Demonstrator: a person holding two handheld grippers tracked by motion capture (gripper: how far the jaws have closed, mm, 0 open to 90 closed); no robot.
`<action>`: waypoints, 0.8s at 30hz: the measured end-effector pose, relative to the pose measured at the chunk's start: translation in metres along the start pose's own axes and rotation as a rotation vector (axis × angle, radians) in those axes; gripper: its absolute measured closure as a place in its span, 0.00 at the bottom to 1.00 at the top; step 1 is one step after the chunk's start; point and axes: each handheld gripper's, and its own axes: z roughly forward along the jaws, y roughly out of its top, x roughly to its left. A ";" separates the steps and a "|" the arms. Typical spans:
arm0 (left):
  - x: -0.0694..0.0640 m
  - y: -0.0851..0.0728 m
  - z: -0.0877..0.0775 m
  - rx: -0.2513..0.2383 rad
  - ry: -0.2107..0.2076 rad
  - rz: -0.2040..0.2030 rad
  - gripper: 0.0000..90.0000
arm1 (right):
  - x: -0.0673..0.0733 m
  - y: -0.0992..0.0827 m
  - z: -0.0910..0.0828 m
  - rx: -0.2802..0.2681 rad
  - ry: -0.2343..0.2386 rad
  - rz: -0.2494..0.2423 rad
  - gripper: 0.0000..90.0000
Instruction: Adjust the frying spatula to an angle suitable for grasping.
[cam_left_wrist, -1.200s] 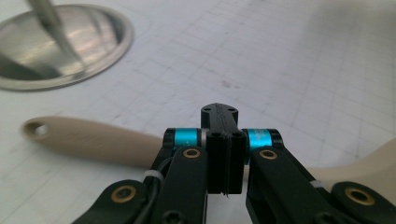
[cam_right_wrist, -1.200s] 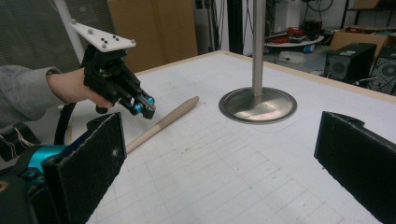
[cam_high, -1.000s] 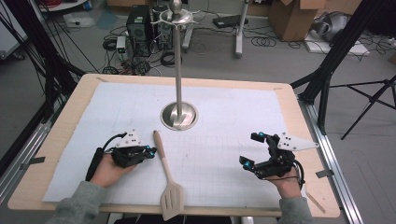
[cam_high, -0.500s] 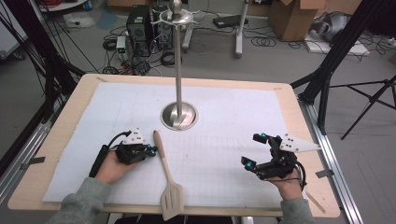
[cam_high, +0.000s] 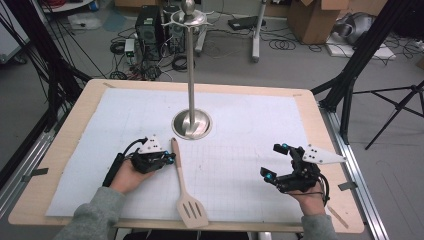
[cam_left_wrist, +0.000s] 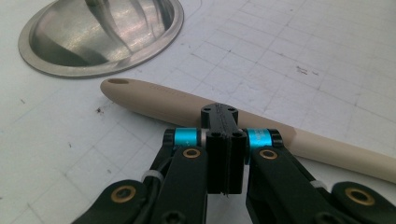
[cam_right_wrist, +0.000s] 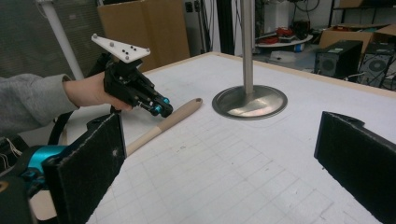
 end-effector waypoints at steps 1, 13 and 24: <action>-0.001 0.001 0.002 -0.005 0.000 -0.003 1.00 | 0.000 0.000 0.000 0.000 0.001 -0.005 0.01; -0.011 0.009 0.013 -0.002 0.041 0.025 1.00 | 0.001 -0.002 -0.005 0.003 -0.010 0.000 0.01; -0.046 0.027 0.008 -0.029 -0.084 0.057 1.00 | -0.002 -0.003 -0.008 -0.006 -0.014 0.007 0.01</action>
